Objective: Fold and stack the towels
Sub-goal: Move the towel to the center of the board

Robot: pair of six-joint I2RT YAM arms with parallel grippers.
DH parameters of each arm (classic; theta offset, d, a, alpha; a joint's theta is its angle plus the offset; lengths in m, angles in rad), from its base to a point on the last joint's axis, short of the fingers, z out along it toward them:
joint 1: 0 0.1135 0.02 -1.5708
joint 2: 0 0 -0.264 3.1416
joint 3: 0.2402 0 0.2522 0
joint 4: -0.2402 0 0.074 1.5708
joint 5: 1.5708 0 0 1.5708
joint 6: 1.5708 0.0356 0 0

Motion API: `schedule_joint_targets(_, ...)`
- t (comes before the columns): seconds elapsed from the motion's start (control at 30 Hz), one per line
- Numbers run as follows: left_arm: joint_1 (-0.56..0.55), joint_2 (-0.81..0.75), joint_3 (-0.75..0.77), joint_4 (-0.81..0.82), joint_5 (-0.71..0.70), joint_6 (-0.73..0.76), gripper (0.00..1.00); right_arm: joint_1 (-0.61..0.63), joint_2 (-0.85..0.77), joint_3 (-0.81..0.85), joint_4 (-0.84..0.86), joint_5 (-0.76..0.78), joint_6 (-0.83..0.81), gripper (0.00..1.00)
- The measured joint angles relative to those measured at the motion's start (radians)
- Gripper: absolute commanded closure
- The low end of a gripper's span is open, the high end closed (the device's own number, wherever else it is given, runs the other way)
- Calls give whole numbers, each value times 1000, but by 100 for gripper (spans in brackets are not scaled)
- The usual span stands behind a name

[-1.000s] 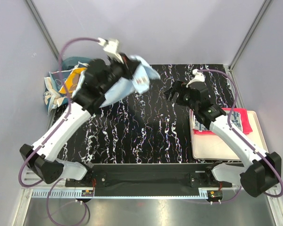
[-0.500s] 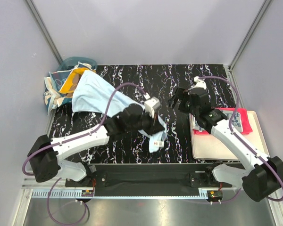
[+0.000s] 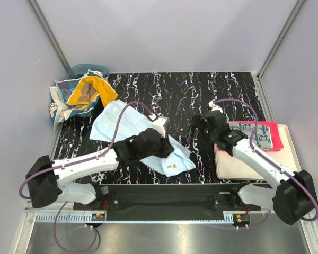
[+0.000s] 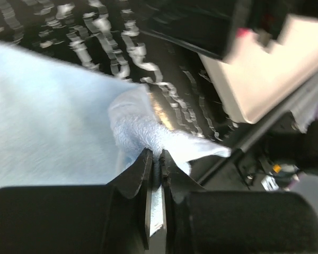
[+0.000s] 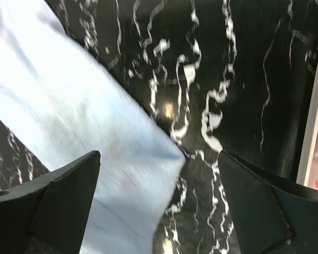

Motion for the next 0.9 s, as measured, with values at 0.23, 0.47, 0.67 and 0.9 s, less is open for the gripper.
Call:
schedule_joint_targets(0.23, 67, -197, -251, -12, -15, -86, 97, 47, -90, -103, -37, -5, 48, 0)
schedule_joint_targets(0.47, -89, -151, -281, 164, 187, -36, 92, 52, 22, -41, -27, -1, 46, 0)
schedule_joint_targets(0.67, -248, -119, -252, 214, 227, 13, 45, 51, 273, 208, 31, -25, -29, 0)
schedule_joint_targets(0.9, -189, -288, -162, -109, -264, -192, 34, 34, 644, 566, 132, -190, -142, 3)
